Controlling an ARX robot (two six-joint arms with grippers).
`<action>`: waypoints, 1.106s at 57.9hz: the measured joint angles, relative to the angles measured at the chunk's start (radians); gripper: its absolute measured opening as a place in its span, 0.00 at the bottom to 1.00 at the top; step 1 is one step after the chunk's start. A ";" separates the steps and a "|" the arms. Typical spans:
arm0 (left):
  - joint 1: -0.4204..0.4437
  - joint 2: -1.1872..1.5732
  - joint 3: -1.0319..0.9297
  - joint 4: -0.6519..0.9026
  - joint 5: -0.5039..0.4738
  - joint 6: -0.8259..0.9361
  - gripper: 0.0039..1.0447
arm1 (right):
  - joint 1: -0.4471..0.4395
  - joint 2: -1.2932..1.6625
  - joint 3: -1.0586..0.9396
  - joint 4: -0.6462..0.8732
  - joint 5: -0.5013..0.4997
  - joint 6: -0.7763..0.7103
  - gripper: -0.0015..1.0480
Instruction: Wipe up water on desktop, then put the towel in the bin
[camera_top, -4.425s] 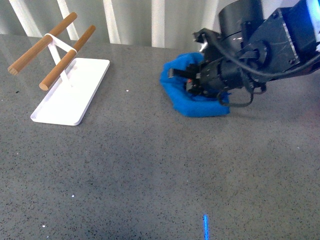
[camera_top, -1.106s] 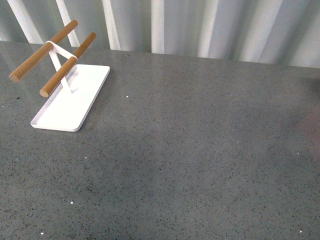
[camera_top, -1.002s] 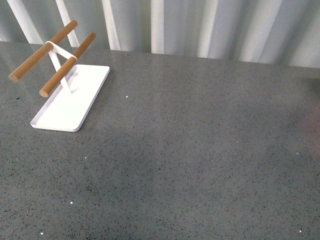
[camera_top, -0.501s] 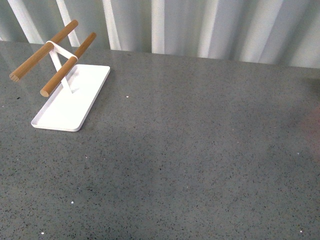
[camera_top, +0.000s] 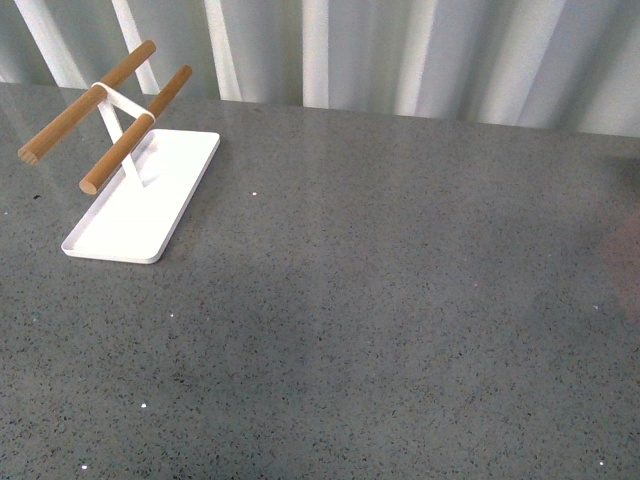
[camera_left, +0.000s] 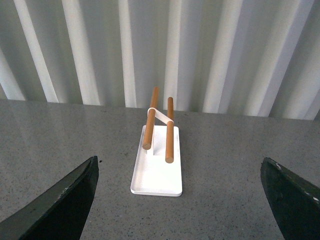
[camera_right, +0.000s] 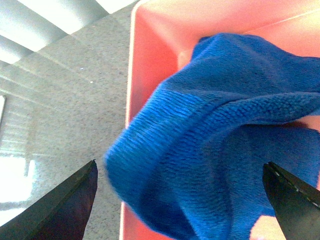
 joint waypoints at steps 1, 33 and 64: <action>0.000 0.000 0.000 0.000 0.000 0.000 0.94 | 0.000 -0.001 -0.005 0.000 -0.017 -0.004 0.93; 0.000 0.000 0.000 0.000 0.000 0.000 0.94 | 0.005 -0.086 -0.042 0.043 -0.056 -0.023 0.93; 0.000 0.000 0.000 0.000 0.000 0.000 0.94 | 0.296 -0.742 -0.354 0.654 0.393 0.155 0.68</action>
